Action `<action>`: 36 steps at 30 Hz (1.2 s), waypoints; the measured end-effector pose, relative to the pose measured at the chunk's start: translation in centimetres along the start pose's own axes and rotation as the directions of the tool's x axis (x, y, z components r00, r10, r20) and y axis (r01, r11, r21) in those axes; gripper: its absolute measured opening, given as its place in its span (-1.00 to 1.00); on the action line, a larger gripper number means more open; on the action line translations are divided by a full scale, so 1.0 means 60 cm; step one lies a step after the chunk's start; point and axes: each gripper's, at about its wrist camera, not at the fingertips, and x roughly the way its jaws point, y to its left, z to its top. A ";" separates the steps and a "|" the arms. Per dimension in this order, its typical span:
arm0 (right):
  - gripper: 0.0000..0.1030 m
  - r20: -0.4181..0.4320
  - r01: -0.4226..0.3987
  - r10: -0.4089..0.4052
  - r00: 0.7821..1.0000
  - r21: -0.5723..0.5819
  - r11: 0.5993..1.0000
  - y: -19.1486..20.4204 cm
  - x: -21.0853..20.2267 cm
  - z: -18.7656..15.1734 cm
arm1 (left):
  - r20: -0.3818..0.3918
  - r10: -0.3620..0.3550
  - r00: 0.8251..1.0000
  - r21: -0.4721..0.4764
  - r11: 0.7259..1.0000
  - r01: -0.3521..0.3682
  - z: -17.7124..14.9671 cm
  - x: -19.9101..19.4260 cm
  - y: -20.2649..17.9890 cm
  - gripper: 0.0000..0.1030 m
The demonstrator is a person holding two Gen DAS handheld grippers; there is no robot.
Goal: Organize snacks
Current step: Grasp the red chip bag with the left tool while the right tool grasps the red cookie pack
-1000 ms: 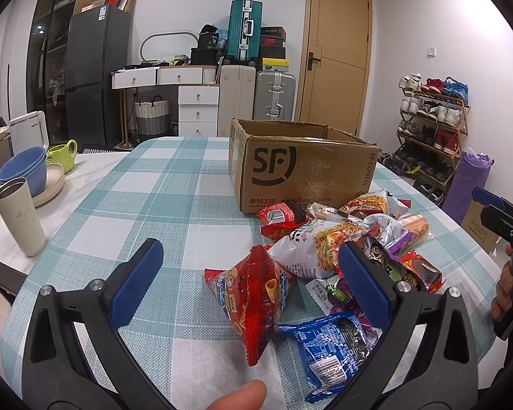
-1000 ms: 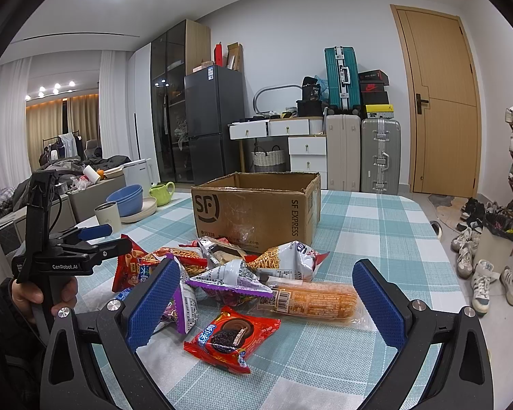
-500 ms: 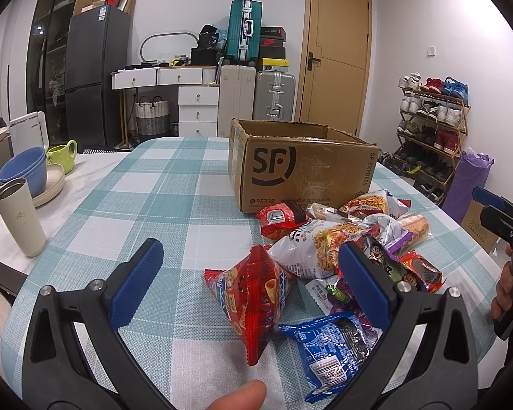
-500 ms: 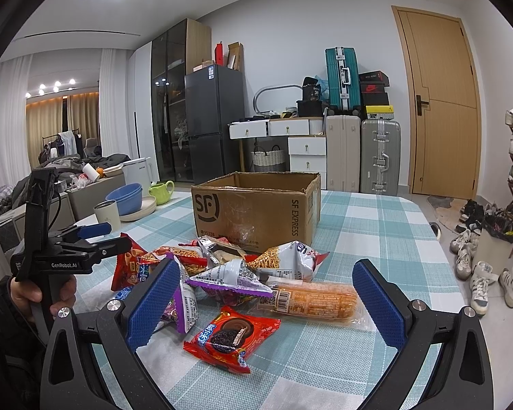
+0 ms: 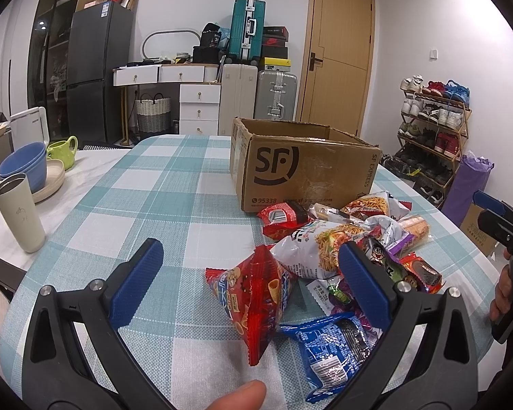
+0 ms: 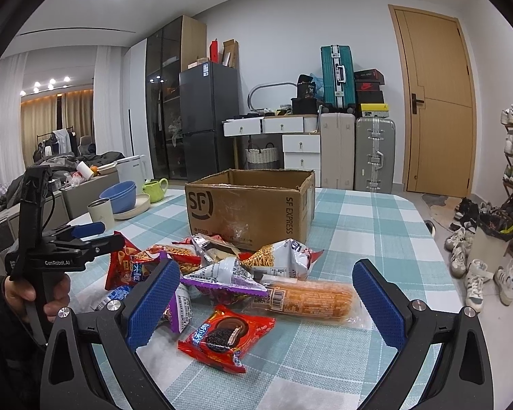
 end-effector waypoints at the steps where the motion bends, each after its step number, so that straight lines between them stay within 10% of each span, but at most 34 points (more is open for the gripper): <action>1: 0.99 -0.003 0.003 -0.003 1.000 0.003 1.000 -0.001 0.000 0.000 | -0.001 0.001 1.000 0.000 1.000 -0.001 0.000 0.000 0.000 0.98; 22: 0.99 -0.349 0.012 -0.004 0.937 0.021 1.000 0.045 0.079 -0.024 | -0.167 0.087 0.982 0.064 0.995 -0.077 -0.008 0.038 0.006 0.98; 36: 0.90 -0.466 0.027 0.001 0.885 0.054 0.998 0.043 0.137 -0.049 | -0.259 0.016 0.966 0.044 0.999 -0.005 -0.013 0.074 0.011 0.78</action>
